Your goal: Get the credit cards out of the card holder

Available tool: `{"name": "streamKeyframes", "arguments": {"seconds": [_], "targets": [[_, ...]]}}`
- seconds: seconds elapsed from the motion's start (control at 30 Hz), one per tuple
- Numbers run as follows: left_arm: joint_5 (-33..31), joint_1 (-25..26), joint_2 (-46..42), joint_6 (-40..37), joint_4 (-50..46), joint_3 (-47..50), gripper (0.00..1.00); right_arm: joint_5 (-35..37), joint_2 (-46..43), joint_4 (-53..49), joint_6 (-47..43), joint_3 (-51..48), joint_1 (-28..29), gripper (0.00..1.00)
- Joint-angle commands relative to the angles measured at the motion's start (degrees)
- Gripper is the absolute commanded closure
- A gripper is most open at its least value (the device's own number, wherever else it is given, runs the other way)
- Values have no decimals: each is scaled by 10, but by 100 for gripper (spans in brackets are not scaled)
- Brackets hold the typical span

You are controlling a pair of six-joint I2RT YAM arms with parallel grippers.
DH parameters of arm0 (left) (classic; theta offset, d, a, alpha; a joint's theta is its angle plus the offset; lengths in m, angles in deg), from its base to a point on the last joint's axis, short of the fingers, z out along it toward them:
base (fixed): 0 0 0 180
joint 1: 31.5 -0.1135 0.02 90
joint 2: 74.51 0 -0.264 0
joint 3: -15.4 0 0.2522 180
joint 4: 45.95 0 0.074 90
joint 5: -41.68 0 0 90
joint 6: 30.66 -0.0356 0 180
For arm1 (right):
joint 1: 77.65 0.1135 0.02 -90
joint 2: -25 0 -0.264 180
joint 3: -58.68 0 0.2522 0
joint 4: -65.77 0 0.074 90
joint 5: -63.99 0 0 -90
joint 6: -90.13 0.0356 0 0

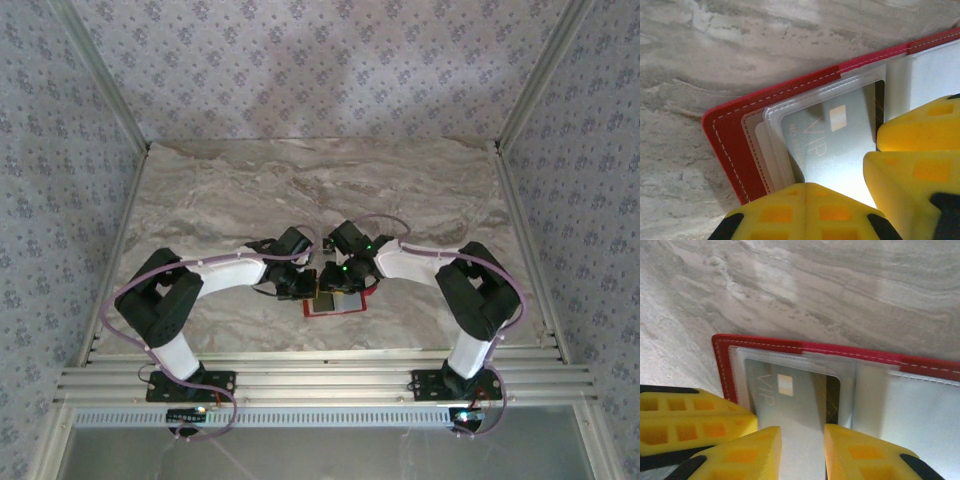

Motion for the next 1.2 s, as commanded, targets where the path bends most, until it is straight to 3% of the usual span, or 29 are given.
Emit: {"name": "streamKeyframes", "arguments": {"seconds": [0.0, 0.33, 0.7, 1.17], "targets": [[-19, -3, 18, -13, -22, 16, 93, 23, 13, -28, -11, 12, 3, 71], [-25, -3, 15, -17, -32, 11, 93, 80, 0, -85, -27, 18, 2, 72], [-25, -4, 20, -18, -33, 8, 93, 39, -39, -39, -12, 11, 5, 76], [-26, -4, 15, -17, -34, 7, 92, 1, 5, -13, -11, 8, 5, 78]]}}
